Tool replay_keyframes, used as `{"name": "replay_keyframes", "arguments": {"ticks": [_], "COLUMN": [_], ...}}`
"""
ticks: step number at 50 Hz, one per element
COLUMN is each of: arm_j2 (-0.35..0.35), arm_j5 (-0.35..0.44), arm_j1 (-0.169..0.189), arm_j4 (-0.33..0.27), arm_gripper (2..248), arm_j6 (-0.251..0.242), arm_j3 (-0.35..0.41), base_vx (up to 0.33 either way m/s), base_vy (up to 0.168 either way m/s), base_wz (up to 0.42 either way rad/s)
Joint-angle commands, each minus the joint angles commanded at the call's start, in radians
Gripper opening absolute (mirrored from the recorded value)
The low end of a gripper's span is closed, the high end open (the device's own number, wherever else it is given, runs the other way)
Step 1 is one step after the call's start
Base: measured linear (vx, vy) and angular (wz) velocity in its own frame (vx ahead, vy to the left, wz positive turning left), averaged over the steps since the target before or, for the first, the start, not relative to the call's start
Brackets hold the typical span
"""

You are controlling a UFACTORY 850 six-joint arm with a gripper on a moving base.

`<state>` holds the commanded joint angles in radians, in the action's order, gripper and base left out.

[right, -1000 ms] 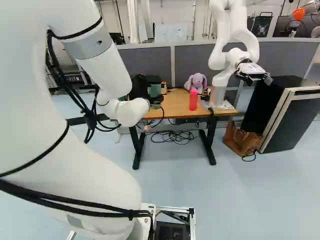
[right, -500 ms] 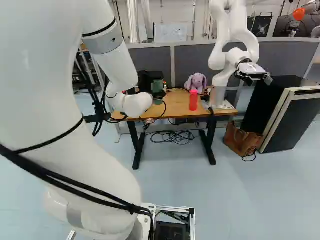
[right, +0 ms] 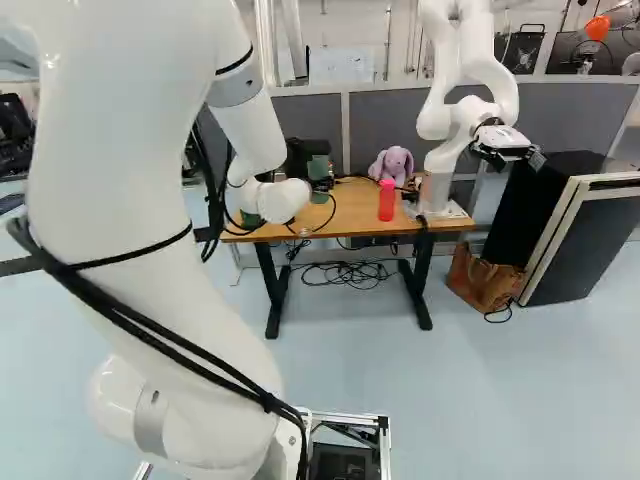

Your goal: Place the green cup on the table

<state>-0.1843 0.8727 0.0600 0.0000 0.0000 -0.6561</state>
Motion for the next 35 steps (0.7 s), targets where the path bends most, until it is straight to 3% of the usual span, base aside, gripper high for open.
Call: {"name": "replay_keyframes", "arguments": {"ticks": [35], "arm_j2": [-0.239], "arm_j5": [0.000], "arm_j1": [0.000], "arm_j4": [0.000], "arm_gripper": [117], "arm_j6": [0.000], "arm_j3": [-0.198], "base_vx": [0.000], "base_vy": [0.000], "base_wz": [0.000]}}
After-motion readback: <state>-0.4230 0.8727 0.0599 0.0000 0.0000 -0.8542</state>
